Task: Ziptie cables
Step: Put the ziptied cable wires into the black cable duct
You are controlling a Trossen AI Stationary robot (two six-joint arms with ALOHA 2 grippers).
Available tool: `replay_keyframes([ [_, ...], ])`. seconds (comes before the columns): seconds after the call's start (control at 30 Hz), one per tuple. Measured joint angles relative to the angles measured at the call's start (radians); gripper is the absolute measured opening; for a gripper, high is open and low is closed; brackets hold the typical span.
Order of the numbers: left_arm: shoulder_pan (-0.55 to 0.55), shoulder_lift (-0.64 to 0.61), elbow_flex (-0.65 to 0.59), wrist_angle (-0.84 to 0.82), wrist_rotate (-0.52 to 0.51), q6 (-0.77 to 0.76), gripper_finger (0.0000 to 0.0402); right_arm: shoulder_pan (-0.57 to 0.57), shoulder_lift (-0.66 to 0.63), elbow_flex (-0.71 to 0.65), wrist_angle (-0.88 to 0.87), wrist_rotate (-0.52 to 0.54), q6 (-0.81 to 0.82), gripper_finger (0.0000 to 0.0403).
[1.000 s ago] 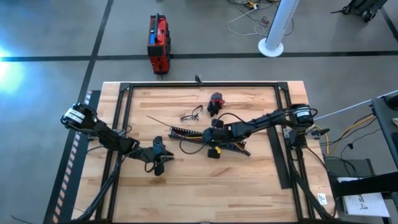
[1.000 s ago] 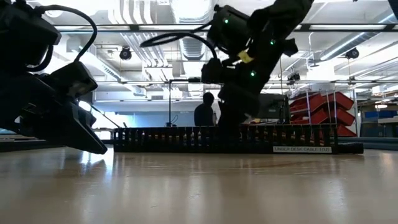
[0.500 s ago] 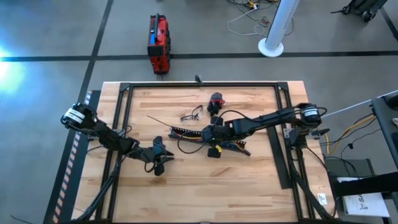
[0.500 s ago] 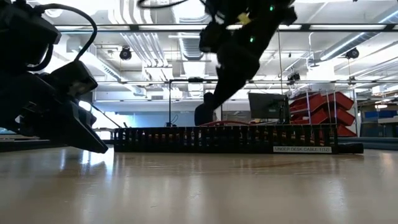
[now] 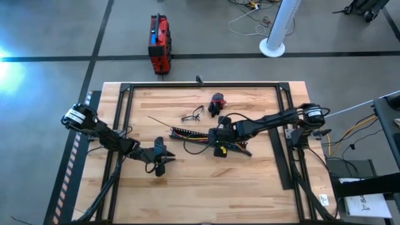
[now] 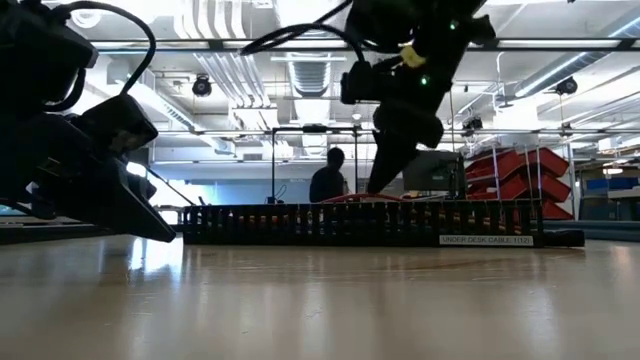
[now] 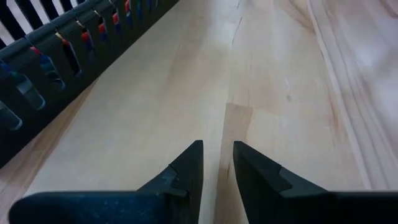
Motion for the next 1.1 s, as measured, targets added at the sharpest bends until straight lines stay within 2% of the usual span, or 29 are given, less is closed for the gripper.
replay_keyframes([
  [0.63, 0.0, 0.0, 0.0, 0.018, 0.0, 0.0, 0.0073, 0.0, 0.096, -0.022, 0.111, -0.064, 0.058, 0.0002],
  [0.93, 0.0, -0.003, 0.0, 0.055, 0.0, -0.006, 0.0073, 0.002, 0.034, 0.035, 0.042, -0.071, 0.061, 0.0002],
  [1.1, -0.001, -0.004, 0.0, 0.091, 0.002, -0.086, 0.0073, -0.004, 0.032, 0.039, 0.037, -0.071, 0.059, 0.0002],
])
